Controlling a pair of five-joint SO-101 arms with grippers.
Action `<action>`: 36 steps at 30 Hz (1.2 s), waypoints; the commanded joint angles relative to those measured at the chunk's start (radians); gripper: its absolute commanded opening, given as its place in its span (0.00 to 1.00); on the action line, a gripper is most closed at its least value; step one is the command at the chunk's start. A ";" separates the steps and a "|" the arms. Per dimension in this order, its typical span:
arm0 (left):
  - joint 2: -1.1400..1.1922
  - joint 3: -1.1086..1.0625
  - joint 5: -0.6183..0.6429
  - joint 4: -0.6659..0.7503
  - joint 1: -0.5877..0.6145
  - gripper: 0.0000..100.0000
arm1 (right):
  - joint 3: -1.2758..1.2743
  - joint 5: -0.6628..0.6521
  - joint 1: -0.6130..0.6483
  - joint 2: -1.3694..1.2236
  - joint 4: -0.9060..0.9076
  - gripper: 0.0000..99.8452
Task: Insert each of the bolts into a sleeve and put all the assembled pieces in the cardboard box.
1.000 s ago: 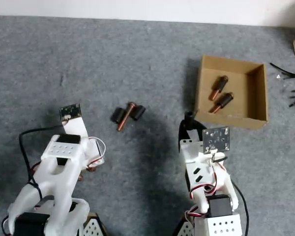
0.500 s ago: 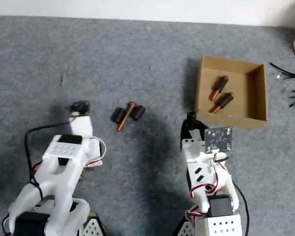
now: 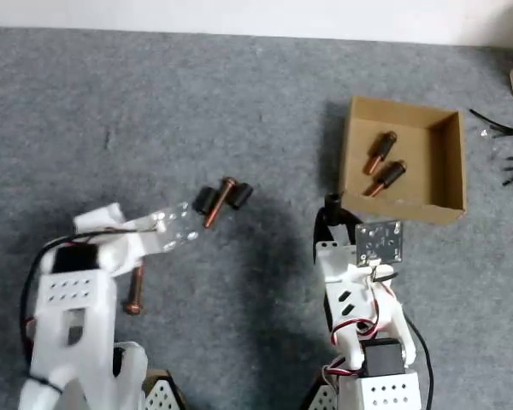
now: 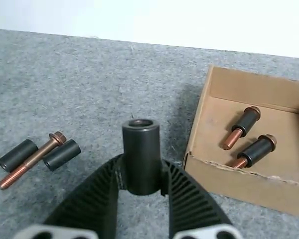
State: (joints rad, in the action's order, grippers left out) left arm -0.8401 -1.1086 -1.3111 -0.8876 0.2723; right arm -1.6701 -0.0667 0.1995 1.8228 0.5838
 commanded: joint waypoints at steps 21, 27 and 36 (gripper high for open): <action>0.878 0.814 -0.322 -0.262 0.352 0.01 | -0.133 -0.011 -0.010 0.010 -0.025 0.01; 1.081 0.990 -0.109 -0.269 0.366 0.14 | -0.133 -0.011 -0.010 0.010 -0.025 0.01; 1.147 1.136 0.275 -0.276 0.357 0.19 | -0.133 -0.011 -0.010 0.010 -0.025 0.01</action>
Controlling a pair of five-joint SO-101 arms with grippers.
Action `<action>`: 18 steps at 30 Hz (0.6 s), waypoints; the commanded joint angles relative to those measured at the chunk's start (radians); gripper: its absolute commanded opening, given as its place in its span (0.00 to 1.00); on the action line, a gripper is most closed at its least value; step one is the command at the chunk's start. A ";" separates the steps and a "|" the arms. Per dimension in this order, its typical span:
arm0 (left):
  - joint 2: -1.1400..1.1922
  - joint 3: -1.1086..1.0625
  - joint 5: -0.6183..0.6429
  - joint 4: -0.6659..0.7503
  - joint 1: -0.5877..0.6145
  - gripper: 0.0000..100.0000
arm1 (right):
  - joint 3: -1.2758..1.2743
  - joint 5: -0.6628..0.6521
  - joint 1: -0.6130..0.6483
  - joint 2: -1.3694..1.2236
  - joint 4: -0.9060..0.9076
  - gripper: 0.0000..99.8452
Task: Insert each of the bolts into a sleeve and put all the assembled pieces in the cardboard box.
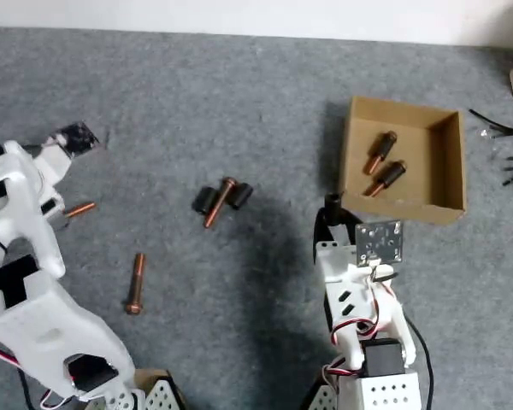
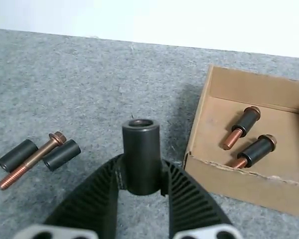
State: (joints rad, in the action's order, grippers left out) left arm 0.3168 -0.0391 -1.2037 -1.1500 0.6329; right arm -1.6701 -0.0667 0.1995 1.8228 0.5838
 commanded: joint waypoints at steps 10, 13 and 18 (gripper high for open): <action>-0.002 0.096 1.419 -0.227 0.065 0.19 | -0.133 -0.011 -0.010 0.010 -0.025 0.01; -0.002 0.097 1.672 -0.331 0.038 0.19 | -0.133 -0.011 -0.010 0.010 -0.025 0.01; -0.002 0.102 1.806 -0.354 -0.045 0.19 | -0.133 -0.011 -0.010 0.010 -0.025 0.01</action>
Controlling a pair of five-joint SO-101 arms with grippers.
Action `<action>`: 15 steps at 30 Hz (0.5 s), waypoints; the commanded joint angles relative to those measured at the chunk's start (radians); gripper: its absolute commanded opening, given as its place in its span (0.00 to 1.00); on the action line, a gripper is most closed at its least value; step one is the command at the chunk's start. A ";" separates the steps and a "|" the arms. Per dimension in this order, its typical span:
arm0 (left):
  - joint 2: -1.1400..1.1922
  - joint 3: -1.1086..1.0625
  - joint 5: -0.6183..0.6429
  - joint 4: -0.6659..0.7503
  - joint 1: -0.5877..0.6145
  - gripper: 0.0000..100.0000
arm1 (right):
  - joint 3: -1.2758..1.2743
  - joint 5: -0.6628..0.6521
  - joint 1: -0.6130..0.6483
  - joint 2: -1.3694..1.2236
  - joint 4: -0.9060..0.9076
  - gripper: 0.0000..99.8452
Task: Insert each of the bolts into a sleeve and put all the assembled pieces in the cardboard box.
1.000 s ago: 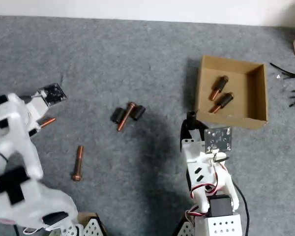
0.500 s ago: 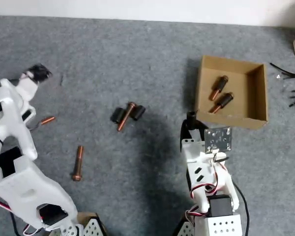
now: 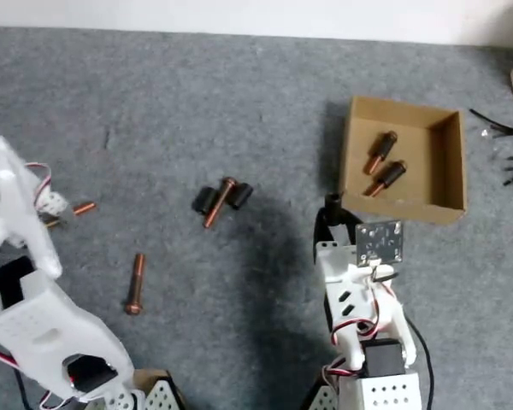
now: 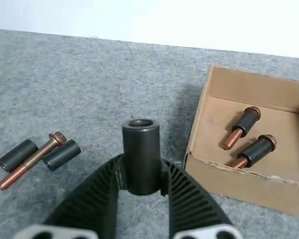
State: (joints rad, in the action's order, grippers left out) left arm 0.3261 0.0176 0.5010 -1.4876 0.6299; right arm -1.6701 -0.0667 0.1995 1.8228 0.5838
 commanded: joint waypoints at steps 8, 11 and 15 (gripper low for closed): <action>-0.018 0.045 0.393 0.083 -0.041 0.19 | -0.133 -0.012 -0.010 0.010 -0.025 0.01; -0.012 0.041 0.448 0.121 -0.039 0.19 | -0.133 -0.012 -0.010 0.010 -0.025 0.01; -0.008 0.012 0.494 0.127 -0.010 0.19 | -0.133 -0.012 -0.010 0.010 -0.025 0.01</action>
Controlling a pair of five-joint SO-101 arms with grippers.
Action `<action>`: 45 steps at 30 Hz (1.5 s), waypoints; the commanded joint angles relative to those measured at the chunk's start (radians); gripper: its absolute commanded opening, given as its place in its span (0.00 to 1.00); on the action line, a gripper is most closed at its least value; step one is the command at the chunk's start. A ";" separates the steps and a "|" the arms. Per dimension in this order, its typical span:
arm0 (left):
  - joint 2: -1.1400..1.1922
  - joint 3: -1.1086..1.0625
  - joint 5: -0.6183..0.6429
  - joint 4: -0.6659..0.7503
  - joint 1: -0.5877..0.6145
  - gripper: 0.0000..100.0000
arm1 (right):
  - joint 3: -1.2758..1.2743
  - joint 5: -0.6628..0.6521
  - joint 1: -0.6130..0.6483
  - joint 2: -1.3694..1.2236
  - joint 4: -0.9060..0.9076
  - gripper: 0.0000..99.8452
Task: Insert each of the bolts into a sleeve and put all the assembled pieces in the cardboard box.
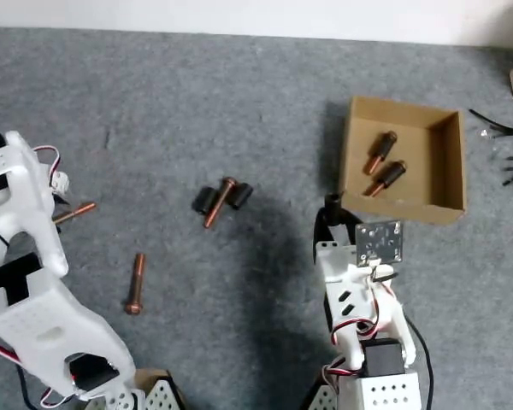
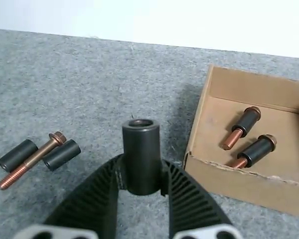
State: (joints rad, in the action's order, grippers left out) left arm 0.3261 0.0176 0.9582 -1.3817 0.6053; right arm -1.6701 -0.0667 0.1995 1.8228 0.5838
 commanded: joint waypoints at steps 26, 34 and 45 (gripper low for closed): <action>-0.022 -0.226 0.071 0.302 0.051 0.19 | -0.133 -0.012 -0.010 0.010 -0.025 0.01; -0.021 0.084 0.071 0.032 0.030 0.19 | -0.133 -0.012 -0.010 0.010 -0.025 0.01; -0.008 0.053 0.075 0.157 0.031 0.19 | -0.133 -0.012 -0.010 0.010 -0.025 0.01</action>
State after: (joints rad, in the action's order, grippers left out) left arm 0.3261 0.1097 1.0273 -1.2958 0.6575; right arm -1.6701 -0.0667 0.1995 1.8228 0.5838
